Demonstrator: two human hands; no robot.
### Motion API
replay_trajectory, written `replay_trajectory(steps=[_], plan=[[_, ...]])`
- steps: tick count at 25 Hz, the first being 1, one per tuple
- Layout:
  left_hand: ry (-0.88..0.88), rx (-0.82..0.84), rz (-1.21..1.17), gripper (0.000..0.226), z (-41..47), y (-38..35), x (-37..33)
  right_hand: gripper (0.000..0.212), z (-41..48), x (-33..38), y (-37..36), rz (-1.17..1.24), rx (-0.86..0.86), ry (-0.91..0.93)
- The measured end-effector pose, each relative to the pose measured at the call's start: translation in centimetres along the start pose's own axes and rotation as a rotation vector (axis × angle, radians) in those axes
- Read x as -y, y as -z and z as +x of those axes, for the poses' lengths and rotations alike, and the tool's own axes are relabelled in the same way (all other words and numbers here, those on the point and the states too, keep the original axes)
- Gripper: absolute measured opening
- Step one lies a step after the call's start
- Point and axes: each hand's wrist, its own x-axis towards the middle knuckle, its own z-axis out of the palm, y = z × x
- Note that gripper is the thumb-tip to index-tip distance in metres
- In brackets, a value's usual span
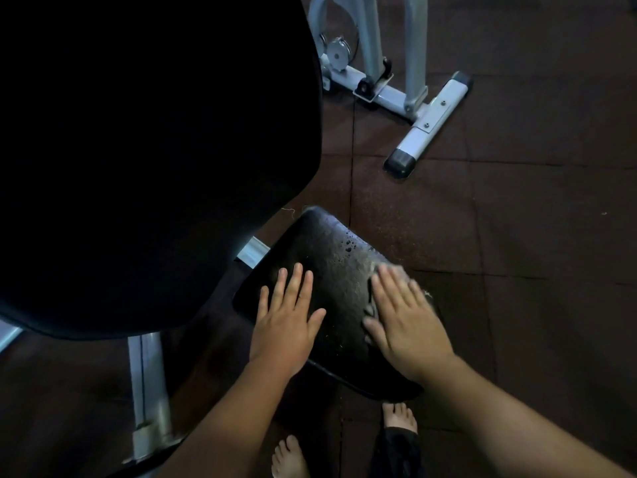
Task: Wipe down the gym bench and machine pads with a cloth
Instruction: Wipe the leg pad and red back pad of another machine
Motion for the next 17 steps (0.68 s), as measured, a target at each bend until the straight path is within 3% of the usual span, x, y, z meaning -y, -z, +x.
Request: replay_trajectory(steps=[3,6,9,12,15,17], plan=[[-0.004,0.007,0.008,0.072,0.0,0.0,0.1,0.077,7.0,3.2,1.2,0.079,0.011,-0.198],[-0.021,0.006,-0.026,0.069,-0.1,0.5,0.6,0.074,5.6,6.0,0.6,0.031,0.035,-0.012],[-0.050,-0.015,-0.131,0.080,-0.5,1.2,1.4,0.074,0.6,3.7,0.6,0.007,0.070,0.169],[0.049,-0.086,-0.202,0.089,-1.1,1.4,3.1,0.076,3.4,2.5,1.3,0.040,0.093,0.070],[0.127,-0.064,-0.200,0.095,-1.4,1.1,4.2,0.074,10.0,6.1,2.2,0.100,0.062,-0.078],[0.124,-0.055,-0.201,0.097,-1.2,0.8,4.4,0.074,11.5,8.7,2.0,0.086,0.056,-0.057]])
